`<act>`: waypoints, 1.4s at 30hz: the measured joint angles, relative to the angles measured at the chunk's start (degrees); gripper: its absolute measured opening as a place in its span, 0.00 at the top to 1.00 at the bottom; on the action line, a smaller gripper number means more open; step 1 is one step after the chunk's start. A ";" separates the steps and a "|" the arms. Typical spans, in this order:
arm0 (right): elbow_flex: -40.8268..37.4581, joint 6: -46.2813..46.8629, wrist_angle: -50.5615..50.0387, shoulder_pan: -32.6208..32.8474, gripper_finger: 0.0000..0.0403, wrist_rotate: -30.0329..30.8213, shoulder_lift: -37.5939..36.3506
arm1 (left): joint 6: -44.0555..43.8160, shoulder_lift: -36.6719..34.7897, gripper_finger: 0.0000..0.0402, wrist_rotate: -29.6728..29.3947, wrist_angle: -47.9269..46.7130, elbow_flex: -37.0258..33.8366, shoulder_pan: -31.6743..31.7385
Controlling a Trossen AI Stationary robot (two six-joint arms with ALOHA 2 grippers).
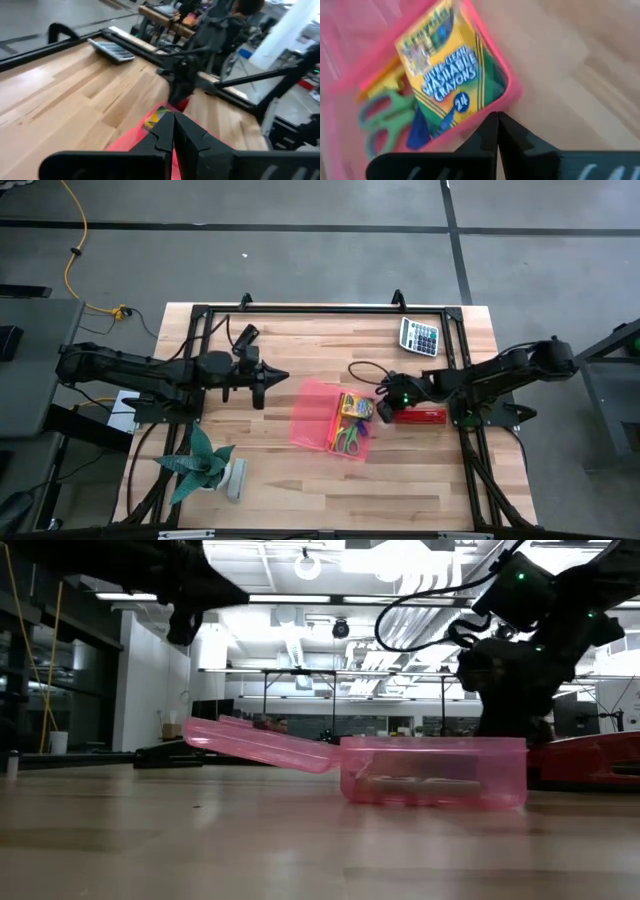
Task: Pack school essentials
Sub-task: Adjust the pink supply box, then return to Home Position
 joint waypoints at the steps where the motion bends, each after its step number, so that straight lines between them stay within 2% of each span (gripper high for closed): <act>1: 0.00 -0.20 0.75 -0.52 1.00 0.26 -0.04 | 0.50 -0.30 1.00 0.67 0.39 0.00 0.00; 8: 0.02 -4.84 4.05 -4.92 1.00 -0.63 -0.52 | 2.61 -2.89 1.00 3.19 1.74 0.00 -0.02; 13: 1.29 -12.52 3.45 -8.95 1.00 -2.64 -8.12 | 7.22 -7.45 1.00 4.96 -2.91 3.44 1.57; 18: 7.77 -21.53 3.92 -11.43 1.00 -5.73 -17.07 | 13.15 -10.19 1.00 7.13 -9.73 10.79 5.15; 23: 15.36 -26.84 4.14 -11.02 1.00 -7.05 -20.74 | 16.18 -10.66 1.00 7.22 -10.11 13.99 5.78; 29: 20.13 -29.81 5.24 -7.71 1.00 -7.33 -21.02 | 16.23 -10.48 1.00 6.96 -10.74 13.94 1.38; 32: 20.48 -29.81 6.30 -6.15 1.00 -7.29 -21.02 | 16.24 -10.67 1.00 6.34 -10.33 12.51 -1.61; 35: 20.48 -29.73 7.18 -5.22 1.00 -7.24 -21.02 | 15.38 -12.77 1.00 4.58 -7.71 8.15 -3.94; 42: 20.48 -28.28 7.21 -4.46 1.00 -7.28 -21.00 | 13.21 -23.74 1.00 5.02 -2.92 -3.51 -4.74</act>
